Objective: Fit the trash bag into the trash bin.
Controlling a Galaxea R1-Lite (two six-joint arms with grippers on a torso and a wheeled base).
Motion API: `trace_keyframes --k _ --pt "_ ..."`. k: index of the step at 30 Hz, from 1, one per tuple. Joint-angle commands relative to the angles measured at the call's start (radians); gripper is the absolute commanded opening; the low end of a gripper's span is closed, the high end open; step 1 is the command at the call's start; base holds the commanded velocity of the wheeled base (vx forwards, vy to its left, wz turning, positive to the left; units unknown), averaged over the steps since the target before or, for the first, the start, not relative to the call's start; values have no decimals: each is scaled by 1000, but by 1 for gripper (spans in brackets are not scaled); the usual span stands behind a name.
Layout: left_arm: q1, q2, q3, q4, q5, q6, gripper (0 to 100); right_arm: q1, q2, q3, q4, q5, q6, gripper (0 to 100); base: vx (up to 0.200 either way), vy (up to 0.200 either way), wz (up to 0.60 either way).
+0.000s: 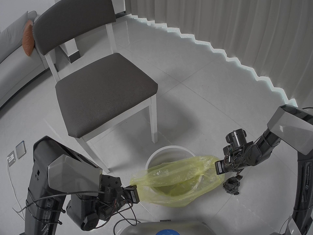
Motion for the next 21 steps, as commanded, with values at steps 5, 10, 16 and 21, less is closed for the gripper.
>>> trace_keyframes --k 5,10,16,21 --pt "53 -54 11 -13 -52 10 0 97 -11 81 -7 -2 -1 0 0 0 0" --pt "51 -54 -21 -12 -76 14 0 109 -28 109 -10 -9 -1 0 0 0 0" --pt "48 -27 -64 -12 -76 16 0 98 -28 127 -11 -12 1 0 0 0 0" --pt "48 2 -87 -12 -76 14 0 92 -20 130 -28 -12 1 0 0 0 0"
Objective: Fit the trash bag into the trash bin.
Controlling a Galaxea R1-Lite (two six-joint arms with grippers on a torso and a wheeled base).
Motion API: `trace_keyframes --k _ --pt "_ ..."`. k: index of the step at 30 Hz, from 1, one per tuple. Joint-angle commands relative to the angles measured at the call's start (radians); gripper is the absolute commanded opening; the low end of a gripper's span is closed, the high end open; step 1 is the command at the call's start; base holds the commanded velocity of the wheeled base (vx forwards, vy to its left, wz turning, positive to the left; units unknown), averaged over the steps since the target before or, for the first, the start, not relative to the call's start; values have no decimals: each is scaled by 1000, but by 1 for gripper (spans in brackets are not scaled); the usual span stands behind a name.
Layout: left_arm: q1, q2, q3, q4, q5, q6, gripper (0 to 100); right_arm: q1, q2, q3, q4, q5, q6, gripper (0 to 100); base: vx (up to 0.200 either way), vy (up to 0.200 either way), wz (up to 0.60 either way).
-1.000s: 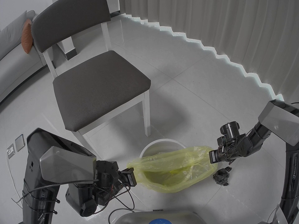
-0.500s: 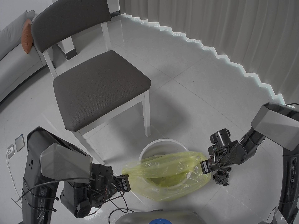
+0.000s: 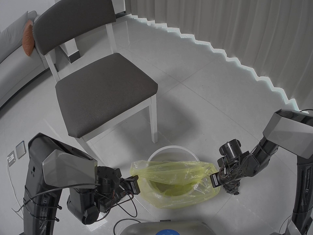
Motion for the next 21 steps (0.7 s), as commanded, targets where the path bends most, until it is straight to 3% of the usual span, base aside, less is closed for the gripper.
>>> trace_keyframes --k 1,11,12,21 --pt "0 26 -15 -12 1 -2 0 -6 5 5 -14 1 0 0 0 0 0" --pt "8 10 -23 -14 1 -2 0 -6 -2 35 -52 1 -10 0 0 0 0" --pt "5 10 -29 -14 2 -3 0 -6 -2 35 -52 1 -10 100 0 0 0" --pt "-8 19 -51 -14 10 -8 0 -32 -85 146 -76 2 -49 100 0 0 0"
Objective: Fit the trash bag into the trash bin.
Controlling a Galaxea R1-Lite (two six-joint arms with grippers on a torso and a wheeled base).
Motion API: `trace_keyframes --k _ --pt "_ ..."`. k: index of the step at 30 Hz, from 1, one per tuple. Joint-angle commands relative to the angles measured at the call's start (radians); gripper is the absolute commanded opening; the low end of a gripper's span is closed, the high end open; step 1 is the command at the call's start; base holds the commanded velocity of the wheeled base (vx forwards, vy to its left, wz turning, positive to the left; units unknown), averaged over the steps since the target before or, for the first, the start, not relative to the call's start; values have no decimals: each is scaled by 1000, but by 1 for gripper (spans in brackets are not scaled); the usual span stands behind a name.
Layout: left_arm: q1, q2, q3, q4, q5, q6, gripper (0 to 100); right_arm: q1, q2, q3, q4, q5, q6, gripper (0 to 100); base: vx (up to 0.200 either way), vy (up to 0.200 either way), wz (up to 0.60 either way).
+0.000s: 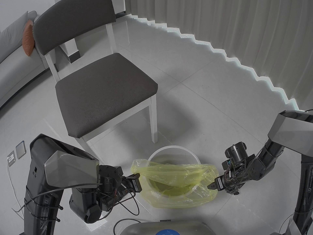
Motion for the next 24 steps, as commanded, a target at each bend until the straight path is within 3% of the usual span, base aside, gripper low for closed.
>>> trace_keyframes --k 1,8,16,24 --pt "-7 2 -13 -13 3 -3 0 -17 -67 46 -1 0 -23 100 0 0 0" --pt "-25 16 -35 -13 11 -6 0 19 -176 29 11 -2 -25 100 0 0 0" --pt "-28 90 -90 -13 46 -8 0 160 -196 -58 29 -55 -29 100 0 0 0" --pt "-22 87 -92 -13 46 -8 0 241 -171 -204 135 -57 -77 100 0 0 0"
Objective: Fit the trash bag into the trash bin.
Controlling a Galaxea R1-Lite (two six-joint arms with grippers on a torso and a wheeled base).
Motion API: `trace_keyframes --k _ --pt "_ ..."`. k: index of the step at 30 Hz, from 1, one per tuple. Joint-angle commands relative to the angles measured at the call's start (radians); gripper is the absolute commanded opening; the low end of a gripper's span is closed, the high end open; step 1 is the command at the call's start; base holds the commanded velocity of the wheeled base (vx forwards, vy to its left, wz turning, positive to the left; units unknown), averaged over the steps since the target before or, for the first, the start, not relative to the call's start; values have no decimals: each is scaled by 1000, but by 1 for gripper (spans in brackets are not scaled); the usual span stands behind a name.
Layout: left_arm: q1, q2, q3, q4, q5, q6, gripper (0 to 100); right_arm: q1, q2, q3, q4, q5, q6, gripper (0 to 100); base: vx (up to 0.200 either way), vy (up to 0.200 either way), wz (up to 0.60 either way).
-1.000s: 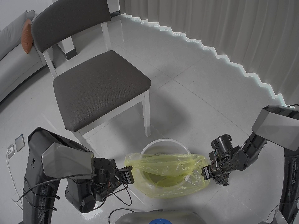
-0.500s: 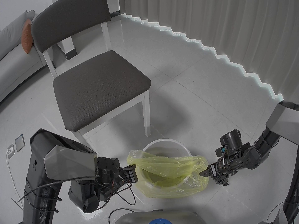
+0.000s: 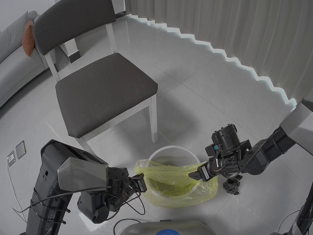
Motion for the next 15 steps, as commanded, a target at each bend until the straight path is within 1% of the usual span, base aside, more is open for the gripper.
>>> trace_keyframes --k 1,5,8,9,13,15 --pt "5 8 -3 -13 1 0 0 49 19 -85 29 -1 -30 100 0 0 0" --pt "8 1 -1 -13 1 -2 0 71 54 -142 63 -1 -77 100 0 0 0" --pt "10 -3 2 -13 -4 -8 0 82 77 -169 72 -1 -85 100 0 0 0" --pt "10 -3 0 -13 -4 -12 100 86 85 -177 72 -1 -87 100 0 0 0" --pt "11 -11 0 -13 -4 -17 100 94 113 -198 70 -1 -107 100 0 0 0" --pt "11 -25 8 -13 -5 -17 100 92 145 -215 61 -1 -156 100 0 0 0"
